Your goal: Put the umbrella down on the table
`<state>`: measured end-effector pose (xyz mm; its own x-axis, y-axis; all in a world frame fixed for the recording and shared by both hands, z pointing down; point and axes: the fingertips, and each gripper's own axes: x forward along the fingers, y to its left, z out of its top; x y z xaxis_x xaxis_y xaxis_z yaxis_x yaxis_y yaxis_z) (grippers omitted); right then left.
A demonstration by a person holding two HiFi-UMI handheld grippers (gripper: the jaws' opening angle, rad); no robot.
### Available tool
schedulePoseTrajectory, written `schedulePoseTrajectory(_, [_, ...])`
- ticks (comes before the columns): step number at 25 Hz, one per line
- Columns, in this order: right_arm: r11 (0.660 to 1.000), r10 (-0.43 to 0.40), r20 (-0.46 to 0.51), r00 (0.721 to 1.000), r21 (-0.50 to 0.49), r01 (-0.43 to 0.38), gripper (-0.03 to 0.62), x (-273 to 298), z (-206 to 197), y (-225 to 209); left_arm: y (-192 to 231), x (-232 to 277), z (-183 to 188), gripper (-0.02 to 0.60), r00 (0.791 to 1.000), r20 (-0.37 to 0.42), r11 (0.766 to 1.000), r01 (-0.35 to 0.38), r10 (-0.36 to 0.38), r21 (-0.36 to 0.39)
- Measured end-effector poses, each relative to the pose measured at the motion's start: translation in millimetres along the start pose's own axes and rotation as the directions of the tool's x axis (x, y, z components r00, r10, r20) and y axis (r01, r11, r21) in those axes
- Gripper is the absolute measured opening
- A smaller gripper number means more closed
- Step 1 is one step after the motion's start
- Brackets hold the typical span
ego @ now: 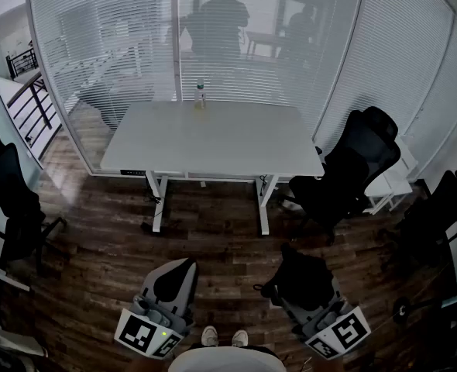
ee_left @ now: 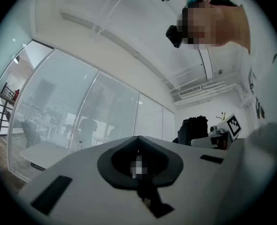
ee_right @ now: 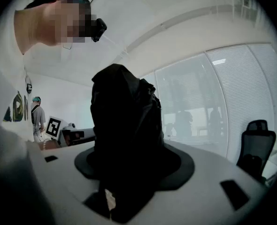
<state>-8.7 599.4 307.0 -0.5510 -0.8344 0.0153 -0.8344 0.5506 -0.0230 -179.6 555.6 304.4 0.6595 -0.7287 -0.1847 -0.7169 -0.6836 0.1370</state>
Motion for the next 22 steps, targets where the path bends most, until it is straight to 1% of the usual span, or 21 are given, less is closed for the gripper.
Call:
schedulePoseTrajectory(7, [1.000,0.001,0.000,1.000,-0.019,-0.001,0.256,11.6,3.0,22.4,13.1,-20.6,1.3,0.012,1.000,-0.009,1.000,0.005,-0.006,-0.021])
schedulePoseTrajectory(13, [1.000,0.012,0.010,1.000,0.024,-0.013,0.258,23.0,-1.1,36.2,30.3,-27.5,-6.0,0.014,1.000,-0.028,0.999,0.003,-0.004,-0.049])
schedulePoseTrajectory(17, [1.000,0.000,-0.002,1.000,0.014,0.000,0.258,27.1,-6.5,28.0,34.2,-21.3,-11.1,0.014,1.000,-0.029,0.999,0.006,-0.007,-0.045])
schedulePoseTrajectory(22, [1.000,-0.003,0.008,1.000,0.022,0.003,0.258,38.1,-11.4,2.0,40.0,0.9,-21.7,0.012,0.999,-0.035,0.999,-0.002,0.000,-0.048])
